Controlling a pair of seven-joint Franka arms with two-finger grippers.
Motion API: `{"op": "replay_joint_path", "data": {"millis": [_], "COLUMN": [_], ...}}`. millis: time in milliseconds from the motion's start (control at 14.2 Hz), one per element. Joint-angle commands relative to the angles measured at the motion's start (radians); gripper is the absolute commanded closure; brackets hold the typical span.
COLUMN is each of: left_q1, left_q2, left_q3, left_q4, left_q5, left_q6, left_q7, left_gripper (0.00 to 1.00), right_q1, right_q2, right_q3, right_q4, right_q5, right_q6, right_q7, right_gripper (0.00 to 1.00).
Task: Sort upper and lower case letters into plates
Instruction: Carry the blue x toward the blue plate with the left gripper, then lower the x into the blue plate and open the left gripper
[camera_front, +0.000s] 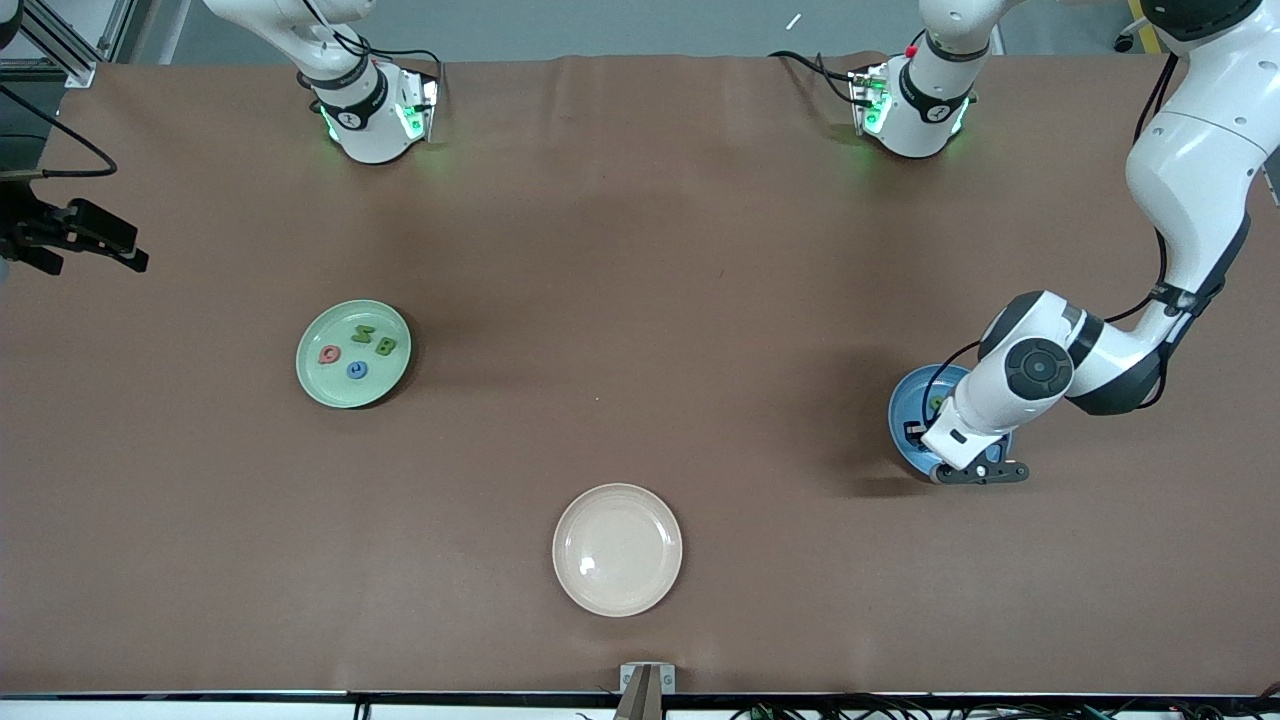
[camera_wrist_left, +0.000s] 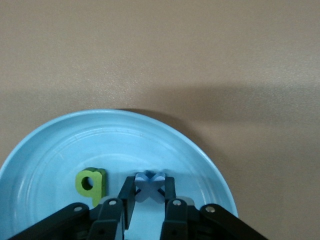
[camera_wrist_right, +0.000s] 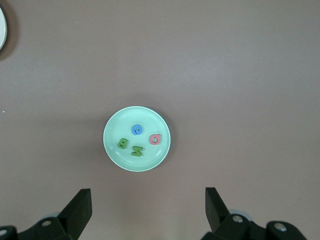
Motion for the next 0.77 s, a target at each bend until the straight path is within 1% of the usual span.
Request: {"op": "replay_joint_path", "data": {"millis": [0, 70, 140, 281, 351, 702], "left_q1": [0.007, 0.013, 0.028, 0.093, 0.111, 0.119], "left_q2": [-0.023, -0.040, -0.049, -0.051, -0.052, -0.055], "left_q3": [0.000, -0.005, -0.025, -0.100, -0.120, -0.135], "left_q4": [0.005, 0.005, 0.005, 0.017, 0.017, 0.028], "left_q5": [0.008, -0.003, -0.021, -0.044, -0.044, -0.046], "left_q6": [-0.001, -0.010, -0.026, -0.073, -0.086, -0.104], "left_q7": [0.017, 0.016, 0.016, 0.017, 0.016, 0.015], "left_gripper": [0.02, 0.00, 0.00, 0.00, 0.00, 0.00], "right_q1": [-0.002, -0.002, -0.001, -0.001, -0.001, 0.007], "right_q2": [-0.011, -0.014, -0.015, -0.017, -0.024, -0.043], "right_q3": [-0.003, -0.003, -0.003, -0.003, -0.003, 0.000], "right_q4": [-0.019, -0.020, -0.023, -0.025, -0.025, -0.040], "right_q5": [0.000, 0.000, 0.000, 0.000, 0.000, 0.000], "right_q6": [0.001, -0.001, 0.001, 0.001, 0.001, 0.001], "right_q7": [-0.006, -0.006, -0.006, -0.008, -0.008, -0.008], "right_gripper": [0.00, 0.00, 0.00, 0.00, 0.00, 0.00]}}
